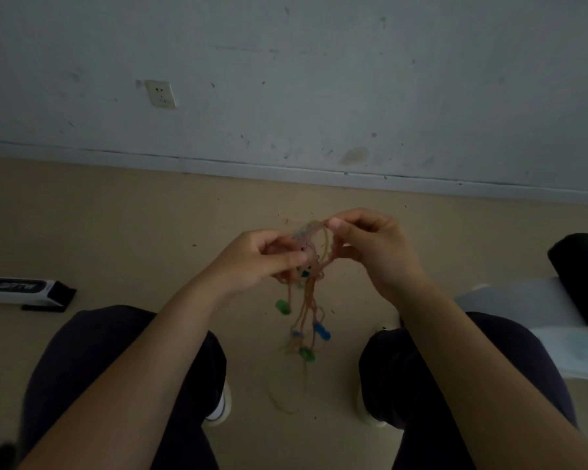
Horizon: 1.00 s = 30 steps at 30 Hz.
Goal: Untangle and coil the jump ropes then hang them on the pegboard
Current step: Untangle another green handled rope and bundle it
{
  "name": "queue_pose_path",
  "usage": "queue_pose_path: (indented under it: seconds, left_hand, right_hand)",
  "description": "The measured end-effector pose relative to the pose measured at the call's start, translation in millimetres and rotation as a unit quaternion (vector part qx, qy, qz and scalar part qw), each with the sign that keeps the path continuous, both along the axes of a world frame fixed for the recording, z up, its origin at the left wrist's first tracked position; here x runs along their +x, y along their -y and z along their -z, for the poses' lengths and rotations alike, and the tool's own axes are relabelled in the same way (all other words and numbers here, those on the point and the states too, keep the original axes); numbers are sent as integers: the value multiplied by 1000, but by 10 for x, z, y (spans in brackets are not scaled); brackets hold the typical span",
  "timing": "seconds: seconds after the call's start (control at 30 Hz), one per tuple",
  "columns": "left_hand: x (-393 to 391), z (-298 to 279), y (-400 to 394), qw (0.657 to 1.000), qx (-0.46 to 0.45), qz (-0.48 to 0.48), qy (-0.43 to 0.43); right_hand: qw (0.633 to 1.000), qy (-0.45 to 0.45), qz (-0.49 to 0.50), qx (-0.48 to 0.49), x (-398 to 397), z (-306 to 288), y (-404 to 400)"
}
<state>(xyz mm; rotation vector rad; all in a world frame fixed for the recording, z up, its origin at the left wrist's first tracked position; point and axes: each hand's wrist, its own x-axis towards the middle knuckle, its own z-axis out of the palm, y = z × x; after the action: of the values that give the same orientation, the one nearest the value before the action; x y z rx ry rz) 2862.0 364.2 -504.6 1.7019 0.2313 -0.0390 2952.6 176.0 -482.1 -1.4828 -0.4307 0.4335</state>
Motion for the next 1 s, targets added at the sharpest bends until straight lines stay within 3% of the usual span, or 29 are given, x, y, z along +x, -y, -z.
queue_pose_path:
  seconds: [0.17, 0.27, 0.43, 0.53, 0.63, 0.77, 0.9, 1.0]
  left_hand:
    - [9, -75, -85, 985, -172, -17, 4]
    - [-9, -91, -87, 972, -234, -30, 19]
    - [7, -87, -81, 954, -284, -77, 60]
    - [16, -54, -96, 961, -242, -119, 56]
    - [16, -21, -139, 973, -140, -180, 21]
    - [16, -10, -111, 984, -78, -158, -7]
    - [-4, 23, -117, 990, -31, -131, 45]
    - [-14, 19, -175, 990, -4, -122, 72]
  right_hand:
    - [998, 40, 7, -46, 40, 45, 4]
    - [998, 18, 0, -61, 52, 91, -14]
    - [973, 14, -170, -157, -60, 158, -53]
    - [978, 8, -165, -124, -140, 167, -134]
    - [982, 12, -119, -147, -113, 88, -124]
    - [974, 16, -124, -187, -103, 75, -107]
    - [954, 89, -128, -256, -128, 107, -102]
    - [952, 120, -130, -250, -94, 8, -42]
